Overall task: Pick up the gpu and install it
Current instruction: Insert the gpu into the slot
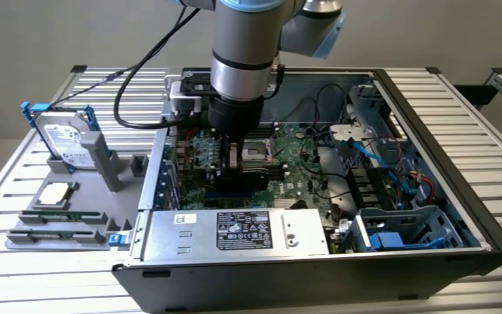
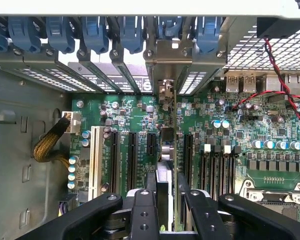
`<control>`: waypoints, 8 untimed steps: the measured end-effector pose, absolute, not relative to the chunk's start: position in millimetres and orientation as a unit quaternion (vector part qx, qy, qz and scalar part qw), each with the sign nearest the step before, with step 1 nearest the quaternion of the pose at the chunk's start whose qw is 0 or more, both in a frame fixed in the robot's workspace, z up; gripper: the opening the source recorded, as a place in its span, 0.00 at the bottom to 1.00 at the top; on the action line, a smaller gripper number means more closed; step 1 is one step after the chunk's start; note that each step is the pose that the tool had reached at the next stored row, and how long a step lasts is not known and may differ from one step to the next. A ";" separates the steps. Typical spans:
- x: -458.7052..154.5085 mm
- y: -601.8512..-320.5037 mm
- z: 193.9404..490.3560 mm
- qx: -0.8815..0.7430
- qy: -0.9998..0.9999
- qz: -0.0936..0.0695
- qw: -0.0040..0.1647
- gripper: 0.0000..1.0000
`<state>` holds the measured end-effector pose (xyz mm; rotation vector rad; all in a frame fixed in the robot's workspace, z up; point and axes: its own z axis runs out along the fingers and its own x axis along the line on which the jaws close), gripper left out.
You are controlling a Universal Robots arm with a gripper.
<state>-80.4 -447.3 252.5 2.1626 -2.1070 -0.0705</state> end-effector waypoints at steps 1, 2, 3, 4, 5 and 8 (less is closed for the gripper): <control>-80.4 -447.3 252.5 0.715 -0.696 -0.023 0.061 0.27; -80.4 -447.3 252.5 0.715 -0.696 -0.023 0.061 0.27; -80.4 -447.3 252.5 0.715 -0.696 -0.023 0.061 0.27; -80.4 -447.3 252.5 0.715 -0.696 -0.024 0.061 0.27; -80.3 -447.3 252.5 0.715 -0.696 -0.025 0.062 0.27; -80.1 -447.2 252.2 0.714 -0.696 -0.037 0.067 0.27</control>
